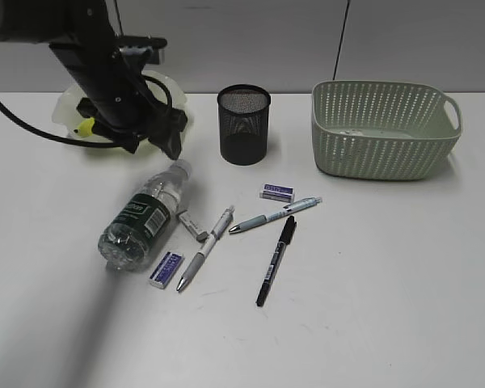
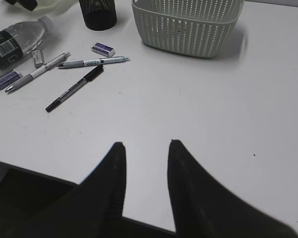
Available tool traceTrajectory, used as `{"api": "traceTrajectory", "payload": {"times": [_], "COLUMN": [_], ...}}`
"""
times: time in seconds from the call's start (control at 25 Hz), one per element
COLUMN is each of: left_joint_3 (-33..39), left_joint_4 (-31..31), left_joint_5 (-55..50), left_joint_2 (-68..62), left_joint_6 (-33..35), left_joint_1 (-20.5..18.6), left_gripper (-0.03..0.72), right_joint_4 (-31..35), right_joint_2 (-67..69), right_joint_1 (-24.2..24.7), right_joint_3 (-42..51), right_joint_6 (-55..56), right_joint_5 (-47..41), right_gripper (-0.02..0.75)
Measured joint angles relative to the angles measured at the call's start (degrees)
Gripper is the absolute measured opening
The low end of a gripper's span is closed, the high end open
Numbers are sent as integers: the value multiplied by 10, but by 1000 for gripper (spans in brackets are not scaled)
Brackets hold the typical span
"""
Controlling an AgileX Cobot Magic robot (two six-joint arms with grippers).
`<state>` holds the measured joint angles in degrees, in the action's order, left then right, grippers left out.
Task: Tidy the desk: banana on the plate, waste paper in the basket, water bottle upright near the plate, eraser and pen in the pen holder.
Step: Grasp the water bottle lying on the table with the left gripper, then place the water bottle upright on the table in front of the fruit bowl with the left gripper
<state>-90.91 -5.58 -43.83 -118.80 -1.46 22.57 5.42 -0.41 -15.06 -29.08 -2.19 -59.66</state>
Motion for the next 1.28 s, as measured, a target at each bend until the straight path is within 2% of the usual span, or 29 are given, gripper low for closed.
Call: {"api": "traceTrajectory", "payload": {"times": [0.16, 0.52, 0.6, 0.72, 1.08, 1.28], "left_joint_3": [-29, -34, -34, -34, -26, 48], "left_joint_4": [-6, -13, 11, 39, 44, 44], "left_joint_5": [-68, -47, -46, -45, -55, -15], "left_joint_2": [-47, -96, -99, -101, -56, 55], "left_joint_6": [6, 8, 8, 8, 8, -6], "left_joint_1": [1, 5, 12, 22, 27, 27], "left_gripper": [607, 612, 576, 421, 418, 406], "right_joint_4": [0, 0, 0, 0, 0, 0], "right_joint_2": [0, 0, 0, 0, 0, 0], "right_joint_1": [0, 0, 0, 0, 0, 0], "right_joint_3": [0, 0, 0, 0, 0, 0], "right_joint_6": [0, 0, 0, 0, 0, 0], "right_joint_5": [0, 0, 0, 0, 0, 0], "right_gripper": [244, 244, 244, 244, 244, 244]}}
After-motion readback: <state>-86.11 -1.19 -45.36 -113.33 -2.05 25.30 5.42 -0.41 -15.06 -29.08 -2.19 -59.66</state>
